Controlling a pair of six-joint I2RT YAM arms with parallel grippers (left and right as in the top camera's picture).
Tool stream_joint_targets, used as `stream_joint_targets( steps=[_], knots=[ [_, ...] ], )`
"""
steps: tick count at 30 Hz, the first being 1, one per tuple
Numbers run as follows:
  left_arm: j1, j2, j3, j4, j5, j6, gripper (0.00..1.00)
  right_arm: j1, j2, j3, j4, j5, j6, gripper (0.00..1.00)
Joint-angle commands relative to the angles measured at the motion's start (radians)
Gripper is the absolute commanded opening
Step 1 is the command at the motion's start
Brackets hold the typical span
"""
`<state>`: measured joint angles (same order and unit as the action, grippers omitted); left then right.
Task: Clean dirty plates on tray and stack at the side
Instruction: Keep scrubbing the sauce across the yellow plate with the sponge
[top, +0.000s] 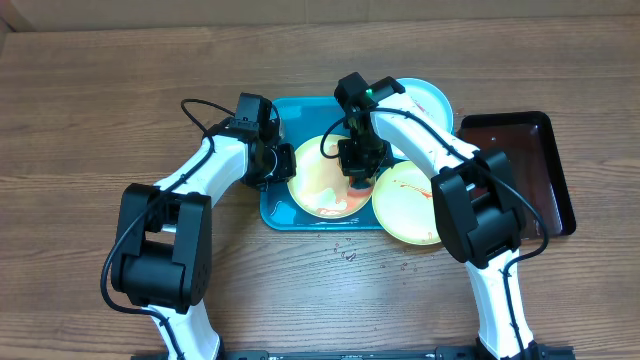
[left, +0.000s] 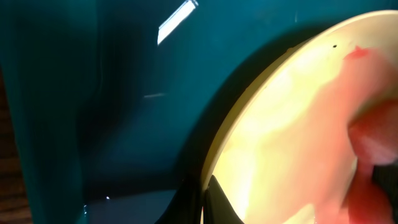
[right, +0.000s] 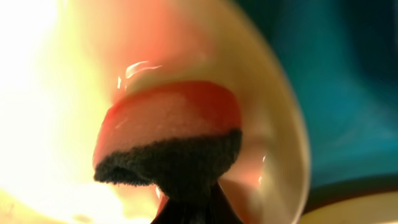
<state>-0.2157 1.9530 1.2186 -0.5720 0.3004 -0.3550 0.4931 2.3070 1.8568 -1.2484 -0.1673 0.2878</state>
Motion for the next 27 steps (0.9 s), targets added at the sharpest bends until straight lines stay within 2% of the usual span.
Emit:
stream_joint_targets(
  steps=[1,10,22,27],
  knots=[
    [0.0,0.005,-0.006,0.005,0.004,0.011,0.04,0.018,0.022,-0.01,-0.01,-0.09,-0.005,0.04],
    [0.0,0.005,-0.005,0.008,0.011,0.01,0.04,0.124,0.022,-0.012,0.145,-0.141,-0.022,0.04],
    [0.0,0.005,-0.006,0.004,0.011,0.011,0.04,0.069,0.022,-0.012,0.372,-0.05,0.191,0.04],
    [0.0,0.005,-0.006,0.003,0.011,0.011,0.04,0.041,0.022,-0.012,0.38,0.057,0.302,0.04]
  ],
)
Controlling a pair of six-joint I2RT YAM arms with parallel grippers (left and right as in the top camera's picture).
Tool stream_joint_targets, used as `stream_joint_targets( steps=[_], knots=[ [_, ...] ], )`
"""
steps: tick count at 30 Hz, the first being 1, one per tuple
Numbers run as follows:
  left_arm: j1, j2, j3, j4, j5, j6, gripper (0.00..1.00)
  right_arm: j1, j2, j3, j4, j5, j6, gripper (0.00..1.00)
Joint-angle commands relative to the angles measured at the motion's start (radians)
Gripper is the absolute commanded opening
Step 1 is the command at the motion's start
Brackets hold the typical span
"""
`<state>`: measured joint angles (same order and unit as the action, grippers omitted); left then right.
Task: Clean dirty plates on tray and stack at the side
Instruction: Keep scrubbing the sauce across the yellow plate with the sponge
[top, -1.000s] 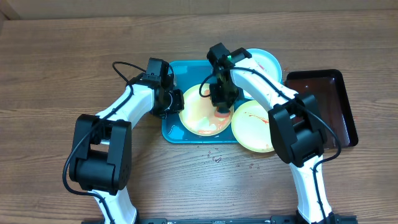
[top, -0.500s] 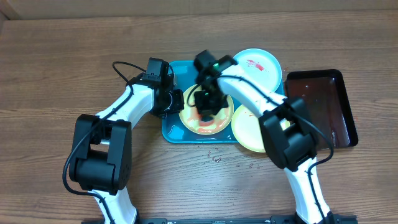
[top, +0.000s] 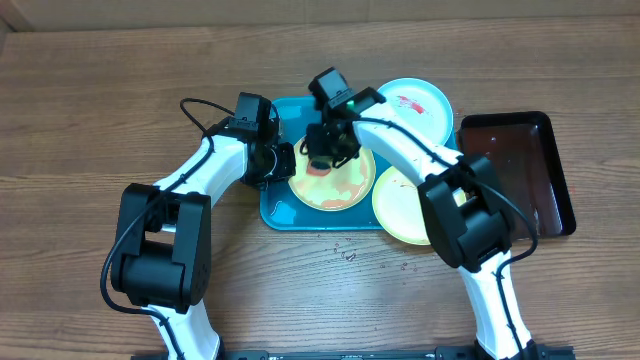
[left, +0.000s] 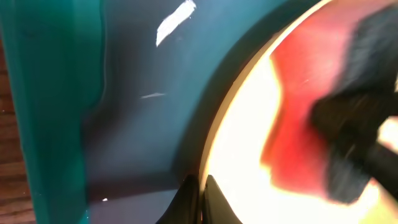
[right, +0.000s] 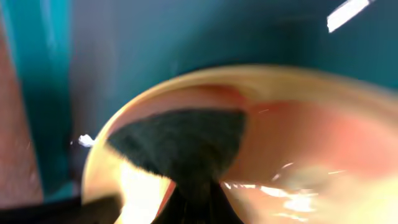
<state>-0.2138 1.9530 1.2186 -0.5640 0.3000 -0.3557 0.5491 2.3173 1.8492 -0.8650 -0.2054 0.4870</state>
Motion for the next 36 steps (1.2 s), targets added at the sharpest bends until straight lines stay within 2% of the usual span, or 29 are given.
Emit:
stream_joint_targets(
  steps=[1,9,17,21,26,36],
  knots=[
    [-0.002,0.005,-0.006,-0.006,0.011,0.012,0.04,-0.021,0.011,-0.004,-0.021,0.117,0.127,0.04],
    [-0.002,0.005,-0.006,-0.007,0.01,0.012,0.04,-0.077,0.011,-0.004,-0.155,0.16,0.225,0.04],
    [-0.002,0.005,-0.006,-0.007,0.011,0.013,0.04,-0.123,0.011,0.005,-0.203,0.16,0.272,0.04],
    [-0.002,0.005,-0.006,-0.007,0.008,0.013,0.04,-0.126,0.011,0.021,-0.193,0.139,0.248,0.04],
    [-0.002,0.005,-0.006,-0.005,0.007,0.012,0.04,-0.1,0.012,0.02,-0.062,-0.055,0.083,0.04],
    [-0.002,0.005,-0.006,0.002,0.007,0.012,0.04,0.005,0.051,0.02,-0.037,-0.079,0.089,0.04]
  ],
)
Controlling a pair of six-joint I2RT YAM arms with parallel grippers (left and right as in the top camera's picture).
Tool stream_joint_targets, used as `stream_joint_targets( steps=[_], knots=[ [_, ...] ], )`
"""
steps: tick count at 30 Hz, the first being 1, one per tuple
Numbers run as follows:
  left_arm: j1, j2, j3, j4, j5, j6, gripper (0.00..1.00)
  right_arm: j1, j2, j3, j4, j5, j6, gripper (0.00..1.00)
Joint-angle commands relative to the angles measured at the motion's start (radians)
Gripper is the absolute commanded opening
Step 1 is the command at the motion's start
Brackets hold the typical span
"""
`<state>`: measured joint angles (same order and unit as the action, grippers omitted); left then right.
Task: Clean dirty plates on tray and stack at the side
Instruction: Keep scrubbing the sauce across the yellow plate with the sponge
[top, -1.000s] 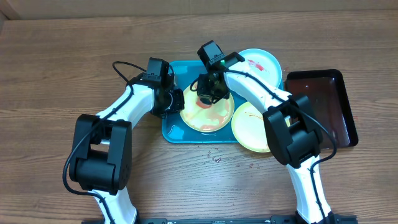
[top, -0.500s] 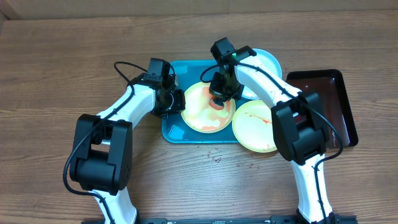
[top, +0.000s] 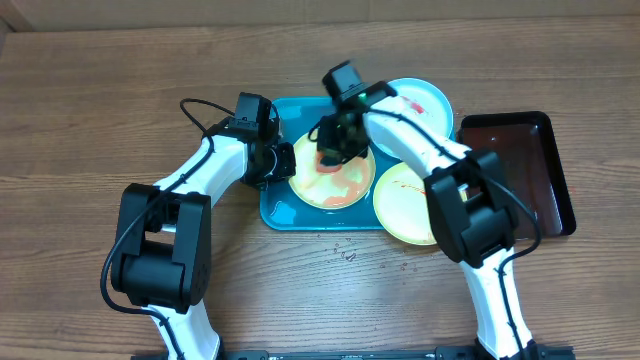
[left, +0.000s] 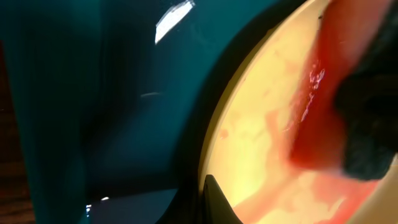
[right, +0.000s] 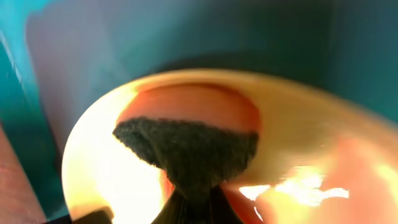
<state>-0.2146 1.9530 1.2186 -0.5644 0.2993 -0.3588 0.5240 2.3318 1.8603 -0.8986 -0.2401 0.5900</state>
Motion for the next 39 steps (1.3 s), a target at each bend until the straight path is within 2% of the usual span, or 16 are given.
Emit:
stream_joint_targets(
  steps=[1,6,12,20,32,36,39],
  knots=[
    [-0.001,0.005,-0.006,0.004,0.008,0.015,0.04,0.037,0.043,0.009,-0.007,-0.056,-0.014,0.04],
    [-0.001,0.005,-0.006,0.013,0.008,0.015,0.04,0.071,0.045,0.01,-0.058,-0.172,-0.024,0.04],
    [-0.001,0.005,-0.006,0.015,0.008,0.015,0.04,0.048,0.045,0.011,-0.193,-0.199,-0.142,0.04],
    [-0.001,0.005,-0.006,0.016,0.008,0.015,0.04,-0.035,0.045,0.012,-0.327,0.054,-0.172,0.04],
    [-0.001,0.005,-0.006,0.012,0.008,0.015,0.04,-0.078,0.045,0.012,-0.153,0.154,-0.203,0.04],
    [-0.001,0.005,-0.006,0.012,0.008,0.015,0.04,-0.076,0.045,0.012,-0.087,0.145,-0.203,0.04],
    [-0.001,0.005,-0.006,0.012,0.008,0.015,0.04,-0.06,0.045,0.012,-0.036,0.05,-0.25,0.04]
  ],
)
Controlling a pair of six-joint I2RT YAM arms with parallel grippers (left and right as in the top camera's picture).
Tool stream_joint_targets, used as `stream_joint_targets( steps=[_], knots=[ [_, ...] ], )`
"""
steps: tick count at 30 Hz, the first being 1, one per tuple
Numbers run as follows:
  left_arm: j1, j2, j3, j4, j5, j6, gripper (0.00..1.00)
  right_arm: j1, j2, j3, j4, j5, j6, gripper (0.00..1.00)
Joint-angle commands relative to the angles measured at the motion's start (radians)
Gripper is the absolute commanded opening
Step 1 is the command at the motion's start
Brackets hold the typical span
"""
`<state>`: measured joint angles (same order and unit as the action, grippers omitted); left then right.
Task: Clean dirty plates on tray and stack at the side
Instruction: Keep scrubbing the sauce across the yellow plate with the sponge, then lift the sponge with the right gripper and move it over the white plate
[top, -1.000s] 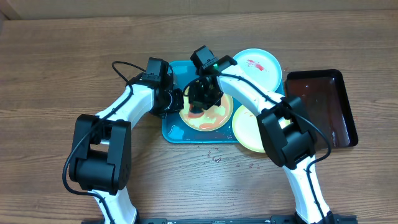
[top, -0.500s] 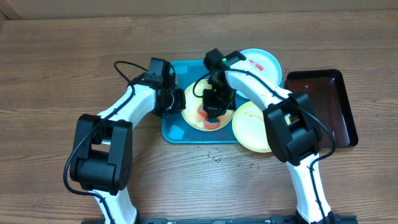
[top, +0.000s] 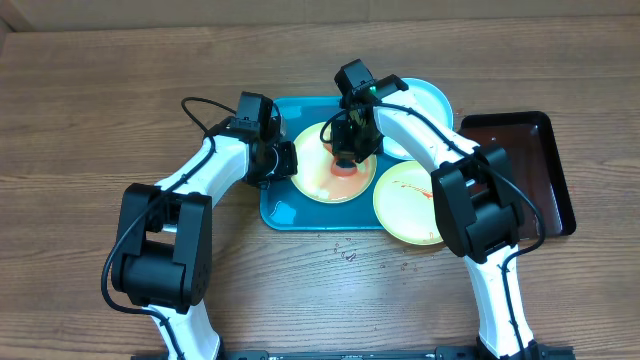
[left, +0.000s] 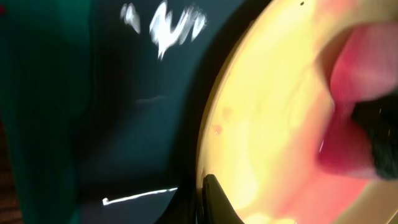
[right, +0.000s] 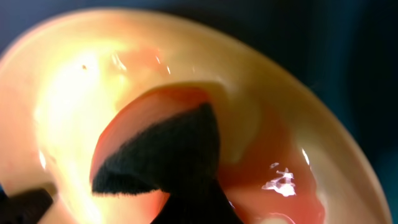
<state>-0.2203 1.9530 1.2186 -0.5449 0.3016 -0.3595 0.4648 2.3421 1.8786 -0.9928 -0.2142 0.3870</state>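
Observation:
A yellow plate (top: 318, 172) smeared with red sauce lies on the teal tray (top: 275, 205). My left gripper (top: 286, 163) is shut on its left rim (left: 205, 143). My right gripper (top: 346, 156) is shut on a sponge (right: 163, 152), black on one side and red-stained, pressed onto the plate's middle (right: 261, 118). A second yellow plate (top: 405, 205) with red streaks lies at the tray's right edge. A pale blue plate (top: 425, 100) with a red mark sits behind it.
A dark brown tray (top: 525, 170) stands on the wooden table (top: 90, 110) to the right of the plates. Small drops or crumbs (top: 348, 255) lie on the wood in front of the teal tray.
The right gripper with the sponge has moved from the plate's upper part to near its middle right. The left gripper still holds the rim.
The left gripper held the plate's left rim at every moment. The sponge was at the plate's right side, then at its upper left, then at its top, and now sits near the middle. The red smear looks spread thinner now.

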Motion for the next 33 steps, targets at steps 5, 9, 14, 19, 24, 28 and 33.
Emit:
stream_joint_targets(
  steps=[5,9,14,19,24,28,33],
  knots=[
    [0.005,0.005,-0.006,-0.008,0.007,0.015,0.04,0.031,0.035,0.01,0.058,-0.134,-0.103,0.04],
    [0.003,0.005,-0.006,-0.013,0.006,0.004,0.04,0.008,0.026,0.109,-0.046,-0.154,-0.076,0.04],
    [0.003,0.005,-0.006,-0.025,0.006,-0.032,0.26,-0.072,-0.012,0.311,-0.187,-0.146,-0.068,0.04],
    [0.003,0.005,-0.006,-0.059,0.008,-0.136,0.4,-0.141,-0.038,0.519,-0.339,-0.042,-0.042,0.04],
    [-0.006,0.005,-0.006,-0.072,0.01,-0.172,0.39,-0.2,-0.046,0.617,-0.448,0.006,-0.043,0.04],
    [-0.032,0.005,-0.006,-0.059,-0.036,-0.172,0.31,-0.235,-0.046,0.619,-0.497,0.013,-0.044,0.04],
    [-0.074,0.005,-0.006,-0.018,-0.07,-0.168,0.24,-0.257,-0.046,0.619,-0.521,0.013,-0.048,0.04]
  ],
)
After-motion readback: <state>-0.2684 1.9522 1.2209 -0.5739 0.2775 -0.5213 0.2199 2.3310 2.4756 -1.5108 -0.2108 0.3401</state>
